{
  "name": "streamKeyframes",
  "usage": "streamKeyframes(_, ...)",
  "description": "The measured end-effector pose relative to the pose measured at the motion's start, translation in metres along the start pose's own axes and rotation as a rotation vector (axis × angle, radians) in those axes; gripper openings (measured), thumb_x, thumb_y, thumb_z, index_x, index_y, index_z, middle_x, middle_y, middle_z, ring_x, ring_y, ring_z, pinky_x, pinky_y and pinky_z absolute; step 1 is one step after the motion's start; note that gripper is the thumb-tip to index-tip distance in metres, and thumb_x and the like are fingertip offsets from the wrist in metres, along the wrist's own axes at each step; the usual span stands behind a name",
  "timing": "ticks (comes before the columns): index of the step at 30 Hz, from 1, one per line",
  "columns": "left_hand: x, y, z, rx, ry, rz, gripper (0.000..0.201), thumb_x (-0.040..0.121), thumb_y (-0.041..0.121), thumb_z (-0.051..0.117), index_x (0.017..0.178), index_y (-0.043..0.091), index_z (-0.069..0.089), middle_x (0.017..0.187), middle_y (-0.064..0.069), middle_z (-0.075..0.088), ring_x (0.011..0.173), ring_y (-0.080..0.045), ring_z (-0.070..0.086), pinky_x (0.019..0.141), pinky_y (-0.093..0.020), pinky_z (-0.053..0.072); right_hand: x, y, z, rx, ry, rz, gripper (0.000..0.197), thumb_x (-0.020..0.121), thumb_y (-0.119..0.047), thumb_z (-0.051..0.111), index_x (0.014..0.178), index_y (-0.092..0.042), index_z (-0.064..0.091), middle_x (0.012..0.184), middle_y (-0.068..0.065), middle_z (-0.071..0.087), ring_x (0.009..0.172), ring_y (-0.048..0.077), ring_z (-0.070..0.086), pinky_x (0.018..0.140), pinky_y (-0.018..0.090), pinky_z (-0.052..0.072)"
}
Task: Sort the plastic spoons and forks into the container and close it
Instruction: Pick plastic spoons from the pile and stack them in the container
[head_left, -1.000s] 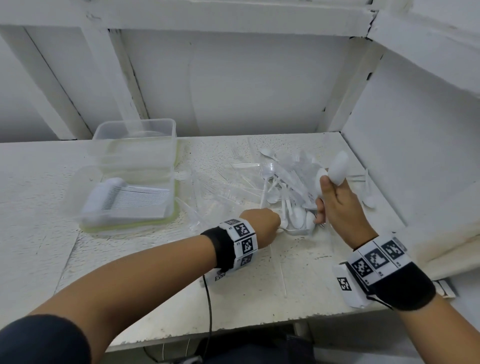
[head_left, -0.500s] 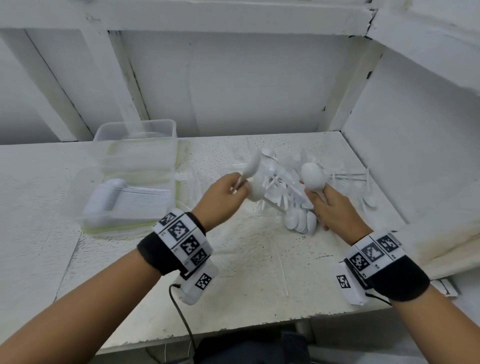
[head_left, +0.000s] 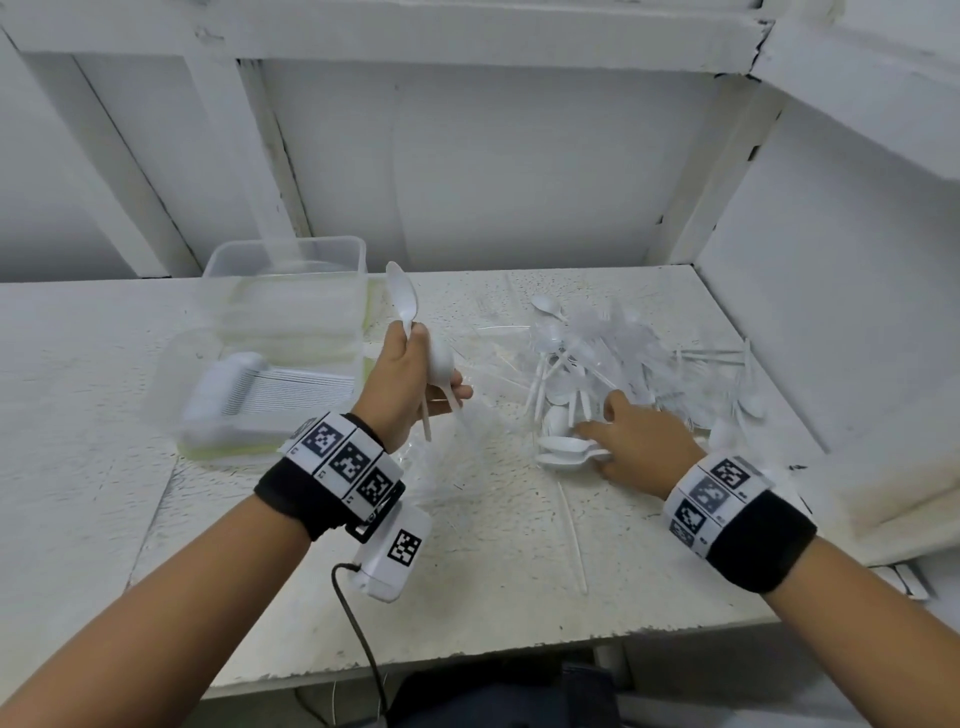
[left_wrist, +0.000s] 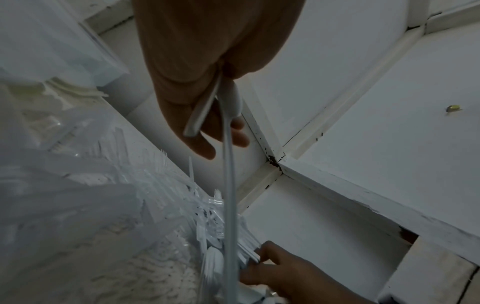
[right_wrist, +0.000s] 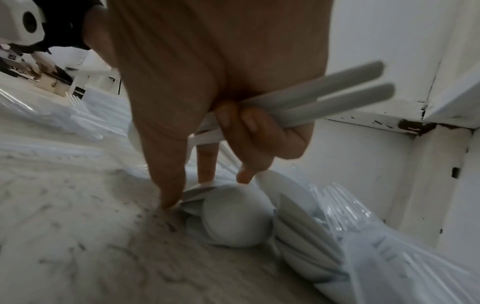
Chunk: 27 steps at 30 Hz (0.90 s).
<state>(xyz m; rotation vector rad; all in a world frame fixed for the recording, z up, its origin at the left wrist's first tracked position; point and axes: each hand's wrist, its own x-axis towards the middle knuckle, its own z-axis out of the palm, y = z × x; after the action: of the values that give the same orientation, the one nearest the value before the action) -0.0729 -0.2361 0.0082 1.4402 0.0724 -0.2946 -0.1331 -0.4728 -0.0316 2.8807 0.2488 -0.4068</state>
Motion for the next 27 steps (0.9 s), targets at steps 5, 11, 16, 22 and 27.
streamKeyframes(5,0.001,-0.003,0.003,0.052,0.011,-0.009,0.017,0.101,0.038,0.028,0.107,0.023,0.034,0.068,-0.006,0.045,0.051,-0.014,0.047,0.052,-0.027,0.05,0.001,-0.003,0.008,-0.013,0.016,0.006,0.041,0.093,-0.035,0.049,0.131,-0.023,0.043,0.135,0.006,0.036,0.091,0.023,0.061,0.064,0.029,0.043)
streamKeyframes(11,0.009,-0.011,0.0,0.177,-0.008,0.01,0.028,0.094,0.027,0.053,0.111,0.01,0.04,0.07,-0.004,0.045,0.052,-0.011,0.043,0.05,-0.025,0.043,-0.002,0.0,0.011,-0.073,0.039,0.007,0.043,0.095,-0.031,0.045,0.137,-0.023,0.038,0.136,0.006,0.041,0.098,0.024,0.061,0.064,0.03,0.043)
streamKeyframes(16,0.01,-0.014,0.002,0.236,-0.007,0.022,0.028,0.09,0.015,0.058,0.11,0.006,0.04,0.07,-0.004,0.047,0.054,-0.013,0.043,0.051,-0.026,0.043,-0.011,0.001,0.007,0.058,0.163,-0.096,0.044,0.092,-0.041,0.047,0.134,-0.026,0.046,0.127,-0.002,0.052,0.093,0.02,0.062,0.061,0.026,0.041)
streamKeyframes(22,-0.001,-0.01,0.015,0.269,-0.127,0.039,0.032,0.093,0.024,0.054,0.118,0.023,0.034,0.074,-0.005,0.046,0.051,-0.013,0.04,0.046,-0.025,0.04,-0.022,0.005,-0.009,0.291,0.704,-0.145,0.038,0.081,-0.033,0.044,0.095,-0.009,0.071,0.072,0.005,0.07,0.04,0.019,0.057,0.034,0.015,0.032)
streamKeyframes(27,-0.007,-0.014,0.037,0.658,-0.277,0.158,0.03,0.087,0.028,0.063,0.109,0.016,0.047,0.082,0.003,0.053,0.064,-0.012,0.048,0.055,-0.022,0.04,-0.019,0.017,-0.026,0.825,0.889,0.154,0.011,0.083,-0.011,0.059,0.092,-0.009,0.065,0.076,0.004,0.063,0.062,0.01,0.051,0.056,0.015,0.037)
